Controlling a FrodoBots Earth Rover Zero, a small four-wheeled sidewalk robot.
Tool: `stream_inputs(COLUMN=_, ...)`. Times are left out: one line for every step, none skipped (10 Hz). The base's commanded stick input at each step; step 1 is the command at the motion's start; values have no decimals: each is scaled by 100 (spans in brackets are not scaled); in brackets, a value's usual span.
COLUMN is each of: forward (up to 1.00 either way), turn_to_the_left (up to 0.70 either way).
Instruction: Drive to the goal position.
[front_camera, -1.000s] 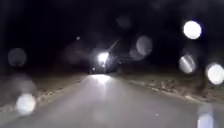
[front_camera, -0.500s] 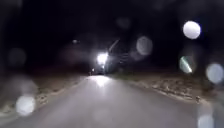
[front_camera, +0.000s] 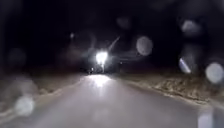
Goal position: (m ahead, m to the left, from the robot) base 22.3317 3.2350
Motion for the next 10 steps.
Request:
stream_inputs(forward=85, turn_to_the_left=3)
stream_inputs(forward=85, turn_to_the_left=3)
stream_inputs(forward=85, turn_to_the_left=3)
stream_inputs(forward=85, turn_to_the_left=3)
stream_inputs(forward=85, turn_to_the_left=3)
stream_inputs(forward=85, turn_to_the_left=3)
stream_inputs(forward=85, turn_to_the_left=3)
stream_inputs(forward=85, turn_to_the_left=3)
stream_inputs(forward=85, turn_to_the_left=3)
stream_inputs(forward=85, turn_to_the_left=3)
